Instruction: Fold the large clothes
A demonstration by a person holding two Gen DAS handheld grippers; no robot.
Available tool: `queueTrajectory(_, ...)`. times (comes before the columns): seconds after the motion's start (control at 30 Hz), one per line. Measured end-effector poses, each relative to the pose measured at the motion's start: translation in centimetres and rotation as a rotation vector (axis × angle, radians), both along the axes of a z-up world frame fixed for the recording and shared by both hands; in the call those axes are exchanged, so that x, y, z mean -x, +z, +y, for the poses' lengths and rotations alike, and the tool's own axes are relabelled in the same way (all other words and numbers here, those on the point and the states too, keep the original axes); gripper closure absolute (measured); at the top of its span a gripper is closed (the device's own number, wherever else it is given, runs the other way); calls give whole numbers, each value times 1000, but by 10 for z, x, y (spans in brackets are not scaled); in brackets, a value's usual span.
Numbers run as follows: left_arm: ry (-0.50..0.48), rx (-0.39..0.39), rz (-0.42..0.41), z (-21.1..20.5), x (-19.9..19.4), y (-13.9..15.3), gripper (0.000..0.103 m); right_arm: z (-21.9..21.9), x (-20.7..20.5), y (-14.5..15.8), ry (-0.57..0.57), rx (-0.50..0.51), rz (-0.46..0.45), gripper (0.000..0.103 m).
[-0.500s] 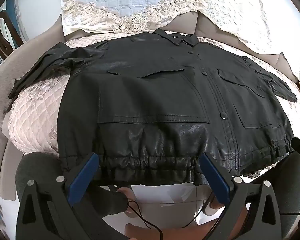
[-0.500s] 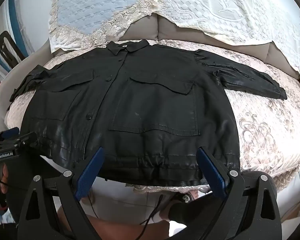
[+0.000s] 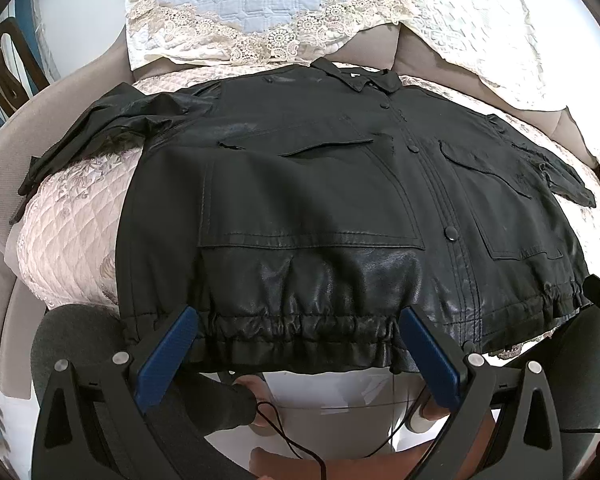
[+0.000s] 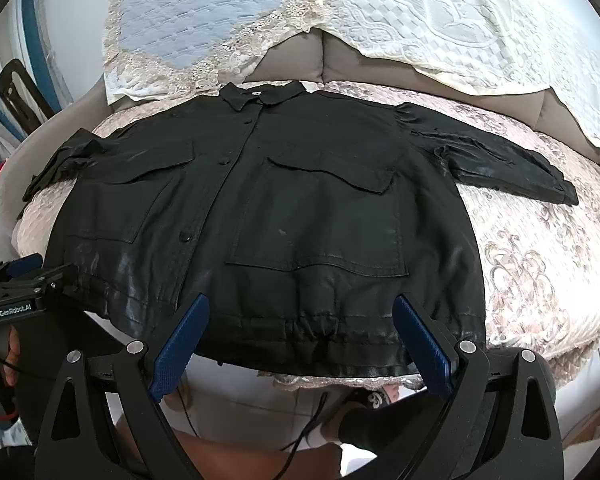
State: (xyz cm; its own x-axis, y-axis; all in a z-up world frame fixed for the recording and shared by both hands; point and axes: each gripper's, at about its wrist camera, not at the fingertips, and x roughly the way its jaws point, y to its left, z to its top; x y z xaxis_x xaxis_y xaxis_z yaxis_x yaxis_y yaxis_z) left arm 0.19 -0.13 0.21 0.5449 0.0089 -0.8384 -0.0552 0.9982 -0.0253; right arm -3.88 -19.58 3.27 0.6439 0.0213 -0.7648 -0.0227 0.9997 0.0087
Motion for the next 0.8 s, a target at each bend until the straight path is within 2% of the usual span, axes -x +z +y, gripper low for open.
queueTrajectory(0.8,6,42,-12,2,-1,-5,1,-2,-1,1,-6,-15,1,9)
